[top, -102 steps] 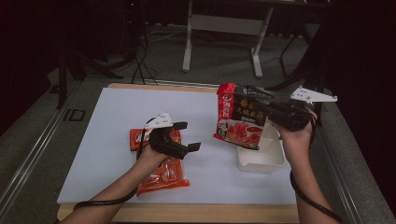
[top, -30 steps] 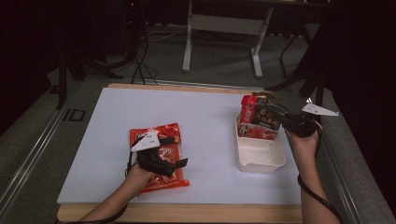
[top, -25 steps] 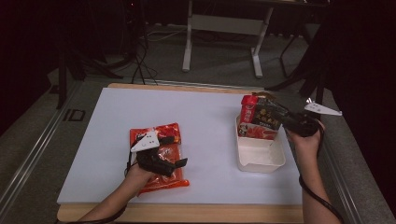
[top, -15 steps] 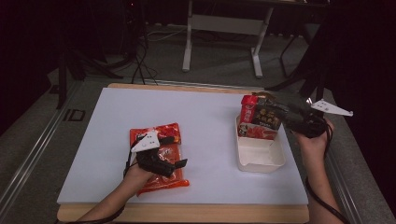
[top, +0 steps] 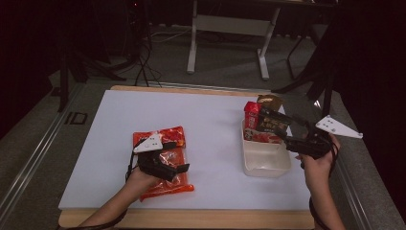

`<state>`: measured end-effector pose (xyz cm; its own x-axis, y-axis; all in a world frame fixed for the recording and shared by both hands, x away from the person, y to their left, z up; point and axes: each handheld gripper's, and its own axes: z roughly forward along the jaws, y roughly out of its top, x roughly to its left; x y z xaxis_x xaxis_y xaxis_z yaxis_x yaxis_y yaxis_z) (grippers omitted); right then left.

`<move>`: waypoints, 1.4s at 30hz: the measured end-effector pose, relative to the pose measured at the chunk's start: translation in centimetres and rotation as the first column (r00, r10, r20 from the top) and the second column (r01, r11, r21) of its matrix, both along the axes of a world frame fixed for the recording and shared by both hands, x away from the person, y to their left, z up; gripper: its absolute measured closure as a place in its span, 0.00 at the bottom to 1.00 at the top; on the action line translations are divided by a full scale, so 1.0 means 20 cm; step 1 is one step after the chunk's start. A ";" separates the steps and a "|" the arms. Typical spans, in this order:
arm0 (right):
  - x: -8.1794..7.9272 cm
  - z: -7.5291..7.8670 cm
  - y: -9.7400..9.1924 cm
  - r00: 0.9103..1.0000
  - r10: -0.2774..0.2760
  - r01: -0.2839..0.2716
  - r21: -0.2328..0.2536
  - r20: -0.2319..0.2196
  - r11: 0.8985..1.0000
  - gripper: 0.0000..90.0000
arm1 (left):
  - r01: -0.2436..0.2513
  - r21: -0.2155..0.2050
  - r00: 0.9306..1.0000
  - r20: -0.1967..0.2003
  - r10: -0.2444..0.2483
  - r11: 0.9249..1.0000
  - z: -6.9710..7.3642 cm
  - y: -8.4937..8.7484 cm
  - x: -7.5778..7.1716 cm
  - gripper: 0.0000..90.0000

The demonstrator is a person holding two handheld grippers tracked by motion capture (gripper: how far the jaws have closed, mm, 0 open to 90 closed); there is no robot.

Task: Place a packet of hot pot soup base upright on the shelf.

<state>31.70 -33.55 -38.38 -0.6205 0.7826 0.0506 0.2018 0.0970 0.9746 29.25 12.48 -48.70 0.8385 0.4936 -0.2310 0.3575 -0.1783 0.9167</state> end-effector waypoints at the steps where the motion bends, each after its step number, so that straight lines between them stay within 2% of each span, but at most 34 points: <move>1: 0.00 0.00 0.00 1.000 -0.005 0.005 0.007 0.002 1.000 0.13 | 0.003 0.003 1.000 0.000 -0.003 1.000 0.00 0.00 0.00 0.02; 5: -0.02 0.02 -0.03 0.998 -0.047 0.047 0.017 0.029 0.999 0.14 | 0.013 0.011 1.000 -0.003 -0.013 1.000 0.00 0.00 0.00 0.02; 10: -0.06 0.04 -0.03 0.999 -0.030 0.029 0.031 0.043 0.999 0.14 | 0.018 0.013 1.000 -0.010 -0.018 1.000 0.01 0.02 -0.01 0.02; 12: -0.08 0.05 -0.02 0.998 -0.029 0.029 0.019 0.048 0.999 0.15 | 0.020 0.018 1.000 -0.010 -0.020 1.000 0.01 0.03 -0.01 0.02; 18: -0.15 0.05 0.03 0.997 0.045 -0.046 0.023 0.056 0.999 0.15 | -0.003 0.035 1.000 -0.009 0.003 0.999 0.03 0.08 -0.01 0.02; 25: -0.20 0.02 0.12 0.991 0.131 -0.131 -0.011 0.039 0.991 0.15 | -0.031 0.051 0.999 -0.018 0.032 0.998 0.06 0.17 -0.01 0.05; 29: -0.23 -0.01 0.16 0.985 0.172 -0.172 -0.007 0.000 0.985 0.15 | -0.063 0.057 0.998 -0.006 0.064 0.996 0.08 0.23 -0.02 0.15; 34: -0.25 -0.04 0.20 0.977 0.213 -0.213 0.000 -0.019 0.977 0.15 | -0.097 0.053 0.995 -0.008 0.097 0.994 0.08 0.31 -0.02 0.29; 36: -0.26 -0.06 0.21 0.972 0.235 -0.234 0.016 -0.029 0.972 0.15 | -0.104 0.060 0.994 -0.015 0.105 0.993 0.07 0.34 -0.01 0.42; 37: -0.26 -0.06 0.22 0.970 0.240 -0.240 0.019 -0.036 0.971 0.15 | -0.099 0.072 0.995 -0.021 0.100 0.993 0.06 0.36 -0.01 0.44; 38: -0.26 -0.07 0.22 0.968 0.248 -0.247 0.026 -0.044 0.969 0.15 | -0.109 0.089 0.994 -0.017 0.111 0.990 0.06 0.36 -0.01 0.51; 39: -0.26 -0.08 0.23 0.966 0.253 -0.252 0.029 -0.046 0.967 0.15 | -0.114 0.102 0.993 -0.017 0.117 0.988 0.05 0.37 -0.01 0.52; 40: -0.27 -0.09 0.23 0.965 0.256 -0.255 0.031 -0.052 0.966 0.15 | -0.119 0.109 0.992 -0.025 0.122 0.987 0.04 0.39 0.00 0.54; 41: -0.27 -0.10 0.23 0.964 0.261 -0.260 0.034 -0.058 0.965 0.15 | -0.129 0.114 0.991 -0.029 0.133 0.985 0.03 0.39 0.00 0.61; 42: -0.27 -0.10 0.23 0.963 0.264 -0.262 0.032 -0.057 0.964 0.15 | -0.134 0.124 0.990 -0.034 0.139 0.983 0.02 0.41 0.00 0.62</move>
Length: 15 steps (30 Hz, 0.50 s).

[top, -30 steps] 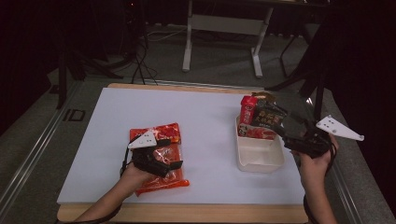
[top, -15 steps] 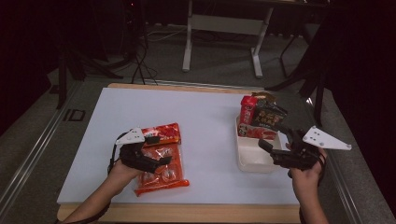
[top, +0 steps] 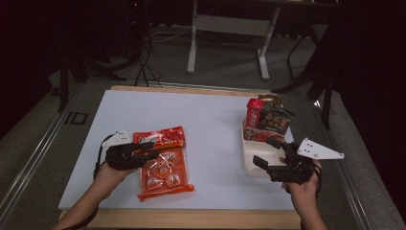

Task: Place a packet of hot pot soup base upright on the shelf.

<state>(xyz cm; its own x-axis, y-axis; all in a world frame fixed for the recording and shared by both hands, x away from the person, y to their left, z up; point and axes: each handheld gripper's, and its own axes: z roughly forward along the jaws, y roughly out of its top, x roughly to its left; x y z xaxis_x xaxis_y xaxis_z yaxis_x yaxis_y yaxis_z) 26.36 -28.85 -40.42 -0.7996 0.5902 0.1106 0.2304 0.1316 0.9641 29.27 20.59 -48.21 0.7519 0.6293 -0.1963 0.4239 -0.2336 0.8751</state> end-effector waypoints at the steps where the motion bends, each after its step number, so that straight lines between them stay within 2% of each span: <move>1: 0.00 -0.01 0.00 1.000 0.003 -0.003 -0.005 -0.001 1.000 0.15 | 0.001 0.012 1.000 -0.009 -0.001 1.000 -0.01 0.01 0.00 0.68; 4: 0.00 -0.03 0.01 1.000 0.013 -0.013 -0.008 -0.010 1.000 0.15 | -0.021 0.071 0.998 -0.049 0.025 0.997 -0.05 0.03 0.01 0.83; 6: 0.00 -0.04 0.02 1.000 0.020 -0.020 -0.010 -0.018 1.000 0.15 | -0.043 0.132 0.997 -0.057 0.051 0.990 -0.08 0.04 0.01 0.87; 7: 0.00 -0.04 0.02 1.000 0.025 -0.025 -0.009 -0.017 1.000 0.15 | -0.039 0.146 0.996 -0.073 0.050 0.989 -0.10 0.05 0.02 0.90; 8: 0.00 -0.04 0.02 1.000 0.026 -0.026 -0.013 -0.018 1.000 0.15 | -0.051 0.173 0.994 -0.086 0.066 0.984 -0.12 0.06 0.02 0.93; 9: 0.00 -0.04 0.02 1.000 0.026 -0.026 -0.013 -0.018 1.000 0.15 | -0.051 0.173 0.994 -0.086 0.066 0.984 -0.12 0.06 0.02 0.97; 10: 0.00 -0.05 0.02 0.999 0.030 -0.030 -0.017 -0.020 0.999 0.15 | -0.057 0.199 0.991 -0.106 0.079 0.978 -0.14 0.08 0.02 0.97; 11: 0.00 -0.05 0.03 0.999 0.033 -0.034 -0.011 -0.024 0.999 0.15 | -0.059 0.203 0.990 -0.118 0.084 0.977 -0.16 0.08 0.02 0.99; 12: 0.01 -0.06 0.03 0.999 0.035 -0.035 -0.013 -0.026 0.999 0.15 | -0.065 0.222 0.988 -0.123 0.094 0.973 -0.17 0.09 0.02 0.99; 14: 0.00 -0.06 0.03 0.999 0.039 -0.039 -0.014 -0.025 0.999 0.15 | -0.065 0.235 0.985 -0.143 0.100 0.970 -0.20 0.10 0.02 0.99; 15: 0.00 -0.06 0.03 0.999 0.044 -0.044 -0.011 -0.024 0.999 0.15 | -0.073 0.252 0.983 -0.147 0.113 0.965 -0.21 0.10 0.03 0.99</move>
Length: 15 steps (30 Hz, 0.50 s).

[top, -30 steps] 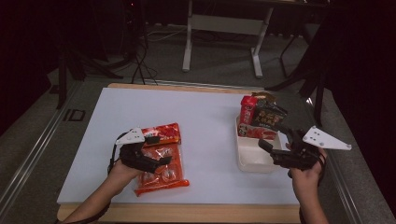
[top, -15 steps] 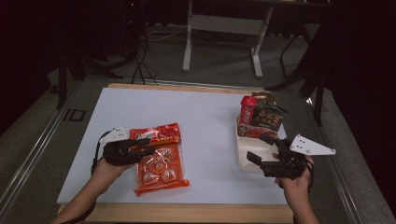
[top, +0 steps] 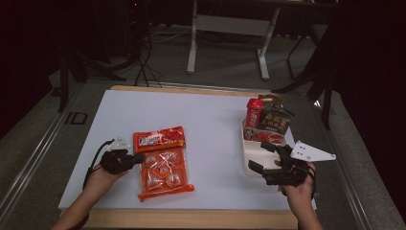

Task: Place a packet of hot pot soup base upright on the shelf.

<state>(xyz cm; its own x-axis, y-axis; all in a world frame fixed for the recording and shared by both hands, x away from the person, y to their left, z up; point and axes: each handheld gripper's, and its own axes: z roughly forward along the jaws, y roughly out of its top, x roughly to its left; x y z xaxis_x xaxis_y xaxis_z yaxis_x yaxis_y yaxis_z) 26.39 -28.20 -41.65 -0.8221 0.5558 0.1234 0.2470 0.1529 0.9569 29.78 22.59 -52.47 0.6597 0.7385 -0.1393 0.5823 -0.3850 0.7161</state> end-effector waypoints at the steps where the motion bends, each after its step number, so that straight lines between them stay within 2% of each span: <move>1: 0.00 0.00 0.00 1.000 0.002 -0.002 -0.001 -0.001 1.000 0.15 | 0.000 0.009 1.000 -0.007 0.000 1.000 -0.01 0.00 0.00 0.99; 2: 0.00 0.00 0.00 1.000 0.003 -0.003 -0.007 -0.002 1.000 0.15 | -0.006 0.023 1.000 -0.016 0.007 1.000 -0.03 0.00 0.01 0.99; 4: 0.00 -0.01 0.01 1.000 0.009 -0.009 -0.012 -0.008 1.000 0.15 | -0.013 0.018 0.999 -0.031 0.013 1.000 -0.05 0.00 0.02 0.99; 5: 0.01 -0.01 0.01 1.000 0.009 -0.009 -0.016 -0.010 1.000 0.15 | -0.013 0.028 0.999 -0.039 0.014 1.000 -0.06 0.00 0.02 0.99; 6: 0.01 -0.02 0.01 1.000 0.011 -0.011 -0.015 -0.014 1.000 0.15 | -0.001 0.029 0.999 -0.043 0.002 1.000 -0.08 -0.02 0.02 0.99; 15: 0.01 -0.03 0.03 0.999 0.020 -0.021 -0.022 -0.026 1.000 0.15 | 0.004 0.019 0.999 -0.048 -0.003 1.000 -0.09 -0.04 0.04 1.00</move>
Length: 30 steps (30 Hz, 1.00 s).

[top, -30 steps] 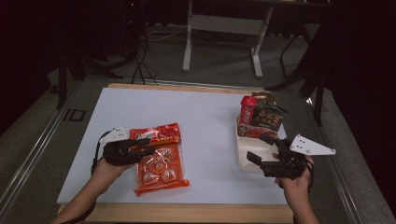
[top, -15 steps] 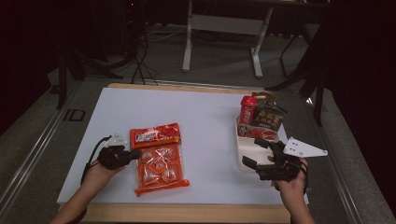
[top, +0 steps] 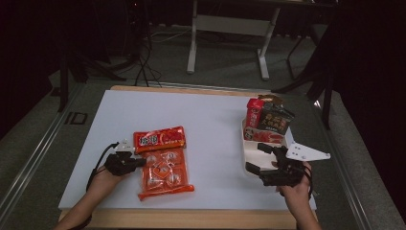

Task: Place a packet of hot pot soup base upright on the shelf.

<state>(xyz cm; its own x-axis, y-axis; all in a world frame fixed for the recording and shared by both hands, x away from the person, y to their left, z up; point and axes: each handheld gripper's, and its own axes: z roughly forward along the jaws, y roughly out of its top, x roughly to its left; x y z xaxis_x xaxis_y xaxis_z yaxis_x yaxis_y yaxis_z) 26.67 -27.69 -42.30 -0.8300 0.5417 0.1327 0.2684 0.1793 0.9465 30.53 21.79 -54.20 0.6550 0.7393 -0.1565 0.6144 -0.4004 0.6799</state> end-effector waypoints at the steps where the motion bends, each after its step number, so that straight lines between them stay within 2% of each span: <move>1: 0.00 0.00 0.00 1.000 0.002 -0.002 -0.002 0.000 1.000 0.15 | 0.002 0.002 1.000 0.002 -0.002 1.000 0.00 -0.01 0.00 1.00; 11: 0.00 -0.01 0.01 1.000 0.009 -0.009 -0.013 -0.007 1.000 0.16 | 0.047 0.008 0.999 -0.002 -0.047 0.999 0.01 -0.14 0.05 1.00; 16: 0.00 -0.01 0.01 1.000 0.014 -0.014 -0.020 -0.005 1.000 0.16 | 0.069 -0.002 0.998 -0.003 -0.069 0.998 0.01 -0.20 0.07 1.00; 21: 0.00 -0.02 0.00 1.000 0.009 -0.009 -0.013 -0.006 1.000 0.16 | 0.098 0.005 0.995 -0.006 -0.098 0.995 0.01 -0.28 0.08 1.00; 30: 0.00 -0.01 0.00 1.000 0.010 -0.010 -0.018 0.002 1.000 0.16 | 0.145 -0.015 0.989 -0.017 -0.145 0.989 0.02 -0.41 0.08 1.00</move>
<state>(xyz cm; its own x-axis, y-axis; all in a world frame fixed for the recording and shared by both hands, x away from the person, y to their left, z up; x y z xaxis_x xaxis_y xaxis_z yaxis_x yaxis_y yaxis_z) 26.63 -27.61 -42.57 -0.8358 0.5354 0.1216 0.2646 0.1987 0.9437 32.18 13.64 -53.84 0.7521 0.6344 -0.1786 0.5628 -0.4772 0.6750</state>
